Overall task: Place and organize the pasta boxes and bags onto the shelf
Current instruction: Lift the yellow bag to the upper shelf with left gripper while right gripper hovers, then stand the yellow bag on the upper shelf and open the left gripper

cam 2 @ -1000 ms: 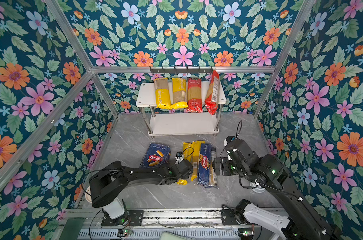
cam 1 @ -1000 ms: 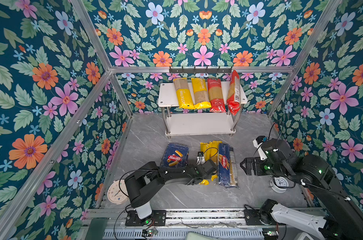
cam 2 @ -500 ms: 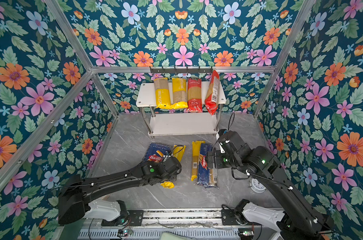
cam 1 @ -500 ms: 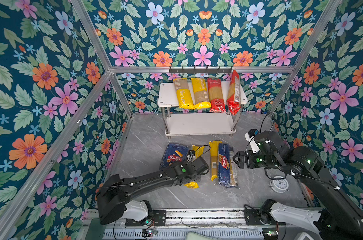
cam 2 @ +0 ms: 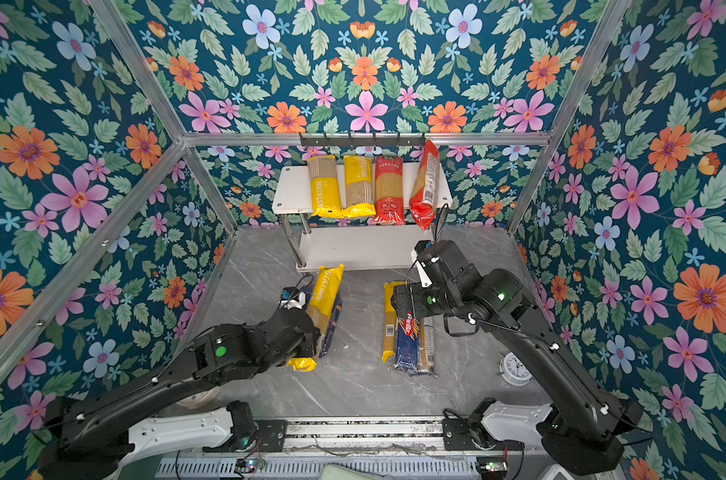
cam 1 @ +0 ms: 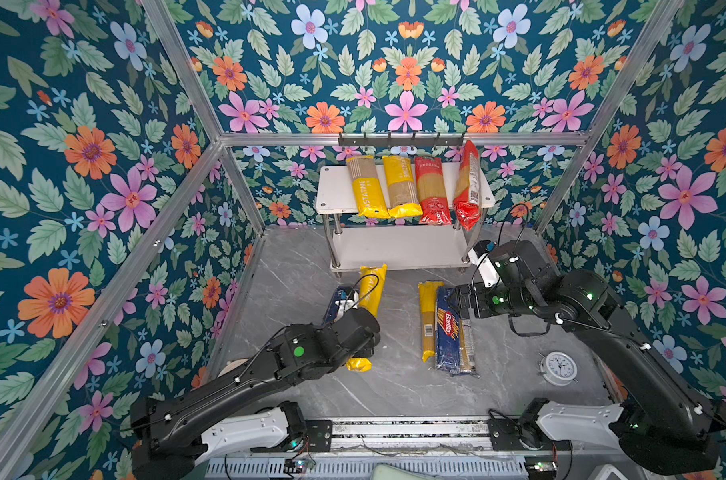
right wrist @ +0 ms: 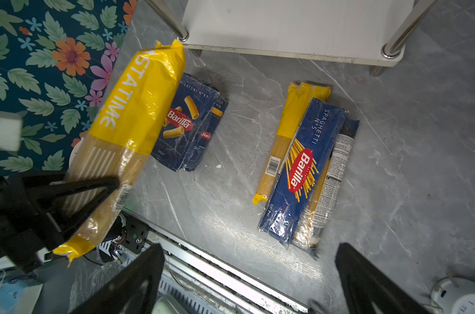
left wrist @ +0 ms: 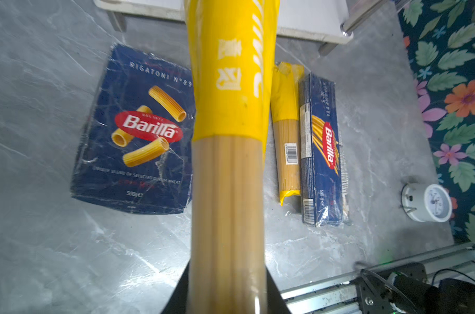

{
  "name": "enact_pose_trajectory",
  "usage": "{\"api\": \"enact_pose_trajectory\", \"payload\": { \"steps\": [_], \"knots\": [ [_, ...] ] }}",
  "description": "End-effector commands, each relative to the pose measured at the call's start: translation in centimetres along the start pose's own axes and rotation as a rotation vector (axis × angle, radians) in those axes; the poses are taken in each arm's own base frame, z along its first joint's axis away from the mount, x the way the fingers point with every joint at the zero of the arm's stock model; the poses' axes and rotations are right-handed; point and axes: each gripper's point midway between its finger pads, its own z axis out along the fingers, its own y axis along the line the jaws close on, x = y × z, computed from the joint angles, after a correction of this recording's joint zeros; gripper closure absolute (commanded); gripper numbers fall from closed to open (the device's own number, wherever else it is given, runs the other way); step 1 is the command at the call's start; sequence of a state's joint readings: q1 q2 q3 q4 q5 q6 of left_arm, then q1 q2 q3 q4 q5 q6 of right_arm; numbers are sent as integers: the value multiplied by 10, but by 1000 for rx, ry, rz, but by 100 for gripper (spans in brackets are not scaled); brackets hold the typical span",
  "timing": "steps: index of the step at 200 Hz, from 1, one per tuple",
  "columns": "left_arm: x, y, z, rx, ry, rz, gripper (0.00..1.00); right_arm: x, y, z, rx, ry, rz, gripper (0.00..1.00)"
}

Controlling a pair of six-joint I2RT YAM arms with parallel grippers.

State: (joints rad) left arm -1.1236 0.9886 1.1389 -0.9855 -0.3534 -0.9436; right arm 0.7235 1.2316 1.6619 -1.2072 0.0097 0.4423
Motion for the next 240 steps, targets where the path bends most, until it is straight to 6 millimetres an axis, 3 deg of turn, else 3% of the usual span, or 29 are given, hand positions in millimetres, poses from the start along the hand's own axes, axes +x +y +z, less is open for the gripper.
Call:
{"api": "enact_pose_trajectory", "payload": {
  "steps": [1,35,66,130,143,169,240],
  "knots": [
    [-30,13,-27,-45,-115,-28,100,-8,4,-1,-12,-23,-20,1],
    [-62,16,-64,-53,-196,-25,100,-11,4,-2,-8,-32,-22,1],
    [-94,12,-86,-97,-278,-9,100,-13,3,-4,2,-46,-17,1],
    [-178,-29,-117,-135,-497,64,100,-22,1,-4,18,-67,-16,1],
    [-195,-31,-109,-141,-491,71,100,-25,-1,-4,26,-74,-16,1],
    [-226,-17,-79,-151,-454,52,100,-31,-5,-9,39,-100,-12,1],
    [-314,6,-35,-142,-456,38,100,-34,-35,-10,84,-135,68,1]
  ]
}}
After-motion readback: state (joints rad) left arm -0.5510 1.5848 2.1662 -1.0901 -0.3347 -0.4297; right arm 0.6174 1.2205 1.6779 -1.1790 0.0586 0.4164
